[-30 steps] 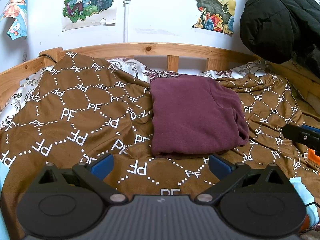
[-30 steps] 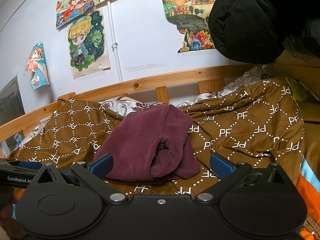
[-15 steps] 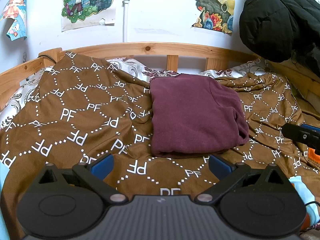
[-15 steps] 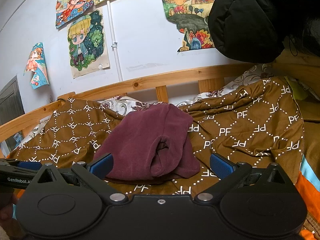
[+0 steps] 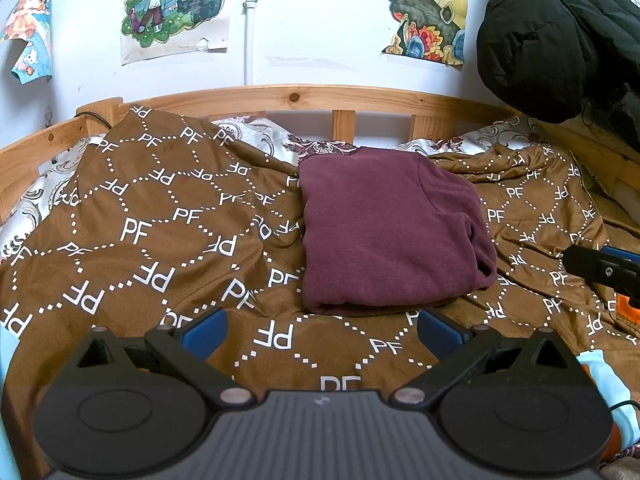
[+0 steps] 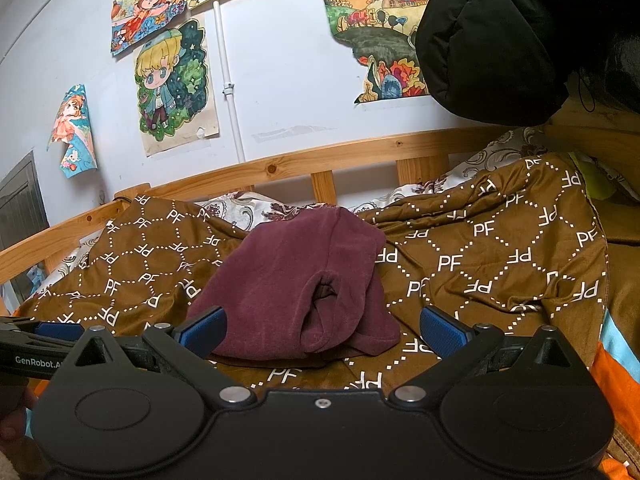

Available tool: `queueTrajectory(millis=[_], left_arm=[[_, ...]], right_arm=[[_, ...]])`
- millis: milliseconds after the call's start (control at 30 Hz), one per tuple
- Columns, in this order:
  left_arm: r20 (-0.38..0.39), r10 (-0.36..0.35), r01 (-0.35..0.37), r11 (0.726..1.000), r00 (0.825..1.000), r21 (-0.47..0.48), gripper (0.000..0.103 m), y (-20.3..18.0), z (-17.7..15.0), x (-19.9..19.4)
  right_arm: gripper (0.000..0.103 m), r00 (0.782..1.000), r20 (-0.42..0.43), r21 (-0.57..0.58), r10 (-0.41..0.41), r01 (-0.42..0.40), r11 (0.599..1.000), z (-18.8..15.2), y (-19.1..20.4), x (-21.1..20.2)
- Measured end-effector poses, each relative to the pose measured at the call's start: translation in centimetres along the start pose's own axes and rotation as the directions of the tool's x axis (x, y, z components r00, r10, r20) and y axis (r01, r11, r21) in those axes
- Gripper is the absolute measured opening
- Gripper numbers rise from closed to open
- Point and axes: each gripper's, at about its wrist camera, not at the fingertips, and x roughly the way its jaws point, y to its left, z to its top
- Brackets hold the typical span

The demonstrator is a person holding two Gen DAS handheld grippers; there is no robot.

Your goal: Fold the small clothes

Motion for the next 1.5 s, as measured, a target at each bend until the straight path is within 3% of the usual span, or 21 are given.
queueTrajectory(millis=[567, 700, 1500], left_arm=[[0.0, -0.004, 0.004, 1.0, 1.0, 0.01, 0.102, 0.11, 0.05, -0.01], [0.007, 0.034, -0.034, 0.999, 0.999, 0.016, 0.102, 0.07, 0.18, -0.12], [-0.008, 0.023, -0.023, 1.0, 1.0, 0.0, 0.102, 0.68, 0.37, -0.09]], right_arm=[[0.102, 1.0, -0.001, 0.0, 0.0, 0.0, 1.0, 0.0, 0.04, -0.03], [0.102, 1.0, -0.001, 0.001, 0.0, 0.0, 1.0, 0.01, 0.04, -0.02], [0.102, 1.0, -0.006, 0.001, -0.001, 0.001, 1.0, -0.11, 0.11, -0.12]])
